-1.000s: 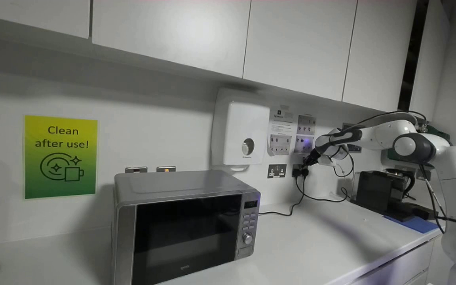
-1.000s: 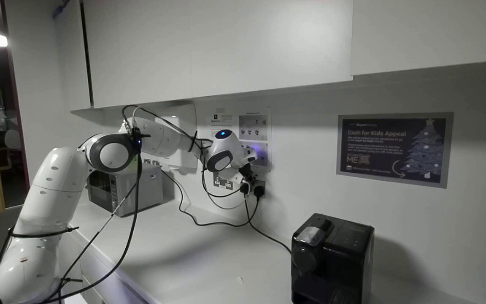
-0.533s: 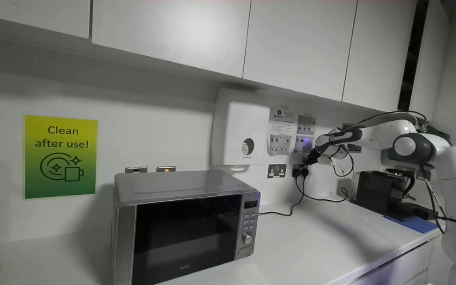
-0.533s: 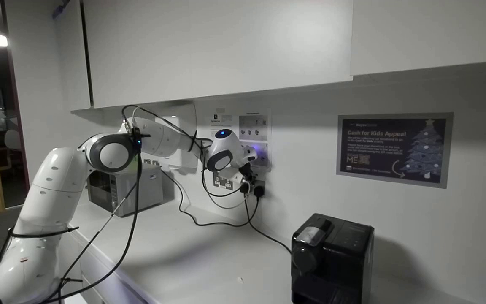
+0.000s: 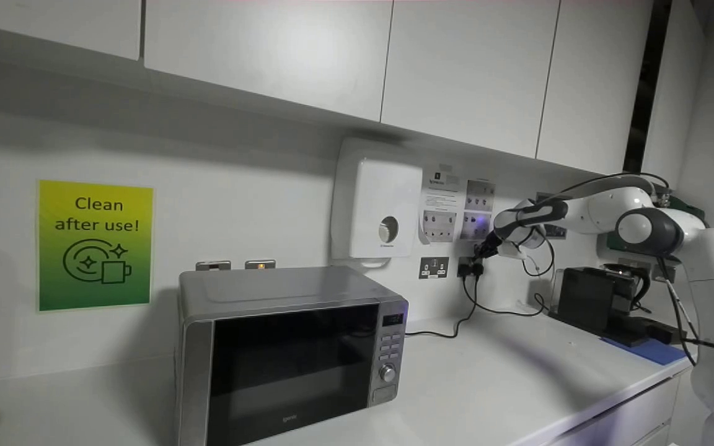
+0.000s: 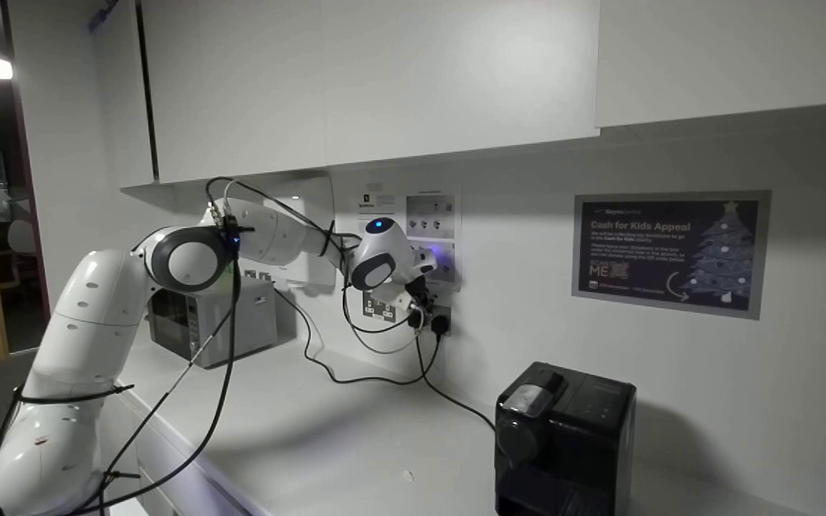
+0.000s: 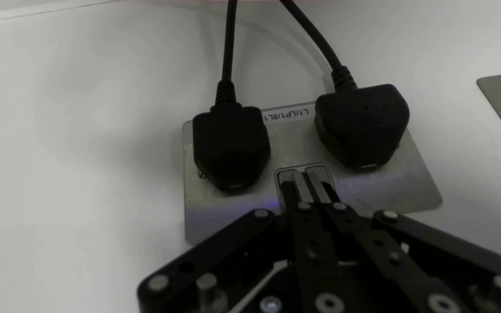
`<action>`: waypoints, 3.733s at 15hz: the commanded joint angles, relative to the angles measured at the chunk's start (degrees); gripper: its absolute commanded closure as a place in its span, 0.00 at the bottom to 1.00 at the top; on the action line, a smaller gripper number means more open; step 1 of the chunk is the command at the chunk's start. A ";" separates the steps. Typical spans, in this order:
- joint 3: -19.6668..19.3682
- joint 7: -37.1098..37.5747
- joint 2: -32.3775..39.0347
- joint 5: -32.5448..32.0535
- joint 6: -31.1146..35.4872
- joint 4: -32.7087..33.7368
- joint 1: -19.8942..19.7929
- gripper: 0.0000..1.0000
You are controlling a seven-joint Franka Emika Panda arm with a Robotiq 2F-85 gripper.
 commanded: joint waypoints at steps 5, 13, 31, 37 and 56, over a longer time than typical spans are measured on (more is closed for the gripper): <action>-0.82 0.65 -8.91 -0.56 -7.40 -7.43 -0.31 1.00; -2.86 -0.89 -16.20 -2.25 -10.42 -16.86 1.04 1.00; -1.98 -5.50 -21.61 -5.01 -8.37 -29.80 7.63 1.00; -1.43 -6.43 -22.73 -5.22 -7.69 -32.18 9.47 1.00; 0.04 -6.29 -22.05 -4.79 -5.44 -31.80 13.06 0.99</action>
